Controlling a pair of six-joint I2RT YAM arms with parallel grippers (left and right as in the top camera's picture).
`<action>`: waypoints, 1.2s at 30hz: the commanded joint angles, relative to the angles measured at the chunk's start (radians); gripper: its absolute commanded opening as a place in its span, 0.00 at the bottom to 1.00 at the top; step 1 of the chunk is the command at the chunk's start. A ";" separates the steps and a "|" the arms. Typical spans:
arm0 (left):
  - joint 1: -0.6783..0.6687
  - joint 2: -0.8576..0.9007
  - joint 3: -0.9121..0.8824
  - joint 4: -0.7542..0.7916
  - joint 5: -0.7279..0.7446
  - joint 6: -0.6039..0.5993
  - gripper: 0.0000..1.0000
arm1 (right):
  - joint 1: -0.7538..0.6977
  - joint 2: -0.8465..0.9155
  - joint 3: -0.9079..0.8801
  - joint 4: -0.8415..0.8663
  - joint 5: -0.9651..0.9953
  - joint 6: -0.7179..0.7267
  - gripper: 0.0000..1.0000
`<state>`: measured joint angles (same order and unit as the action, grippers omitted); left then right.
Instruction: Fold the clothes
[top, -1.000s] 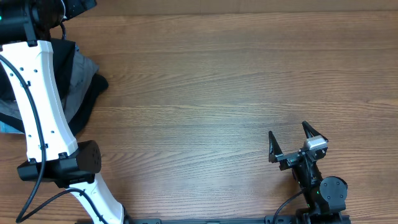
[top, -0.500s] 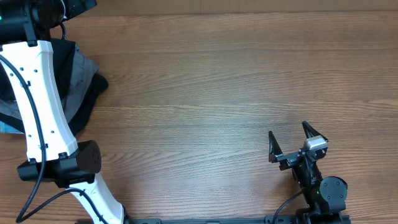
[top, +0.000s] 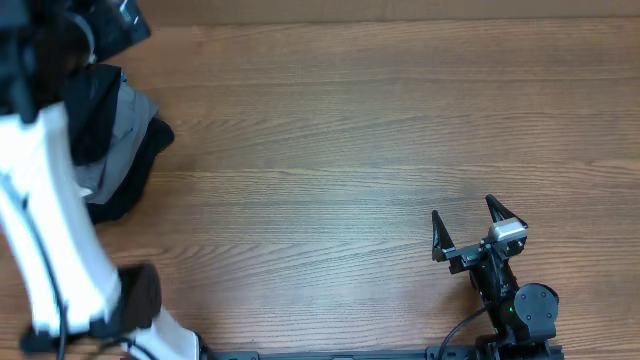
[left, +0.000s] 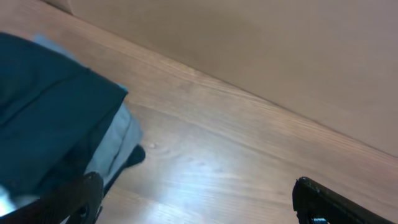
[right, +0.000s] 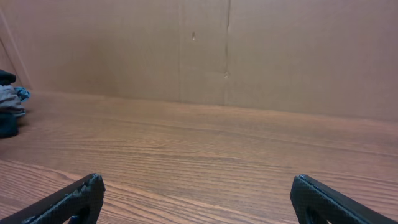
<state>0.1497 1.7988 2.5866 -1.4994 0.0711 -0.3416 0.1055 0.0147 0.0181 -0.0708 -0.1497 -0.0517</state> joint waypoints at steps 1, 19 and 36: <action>-0.006 -0.212 0.007 -0.122 -0.002 0.005 1.00 | -0.002 -0.011 -0.010 0.003 0.000 0.007 1.00; -0.006 -1.073 -0.883 0.066 0.053 -0.081 1.00 | -0.002 -0.012 -0.010 0.003 0.000 0.007 1.00; -0.006 -1.537 -2.242 1.370 0.036 -0.104 1.00 | -0.002 -0.011 -0.010 0.003 0.000 0.007 1.00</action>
<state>0.1497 0.3435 0.4519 -0.2104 0.1204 -0.4465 0.1051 0.0139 0.0185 -0.0719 -0.1505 -0.0525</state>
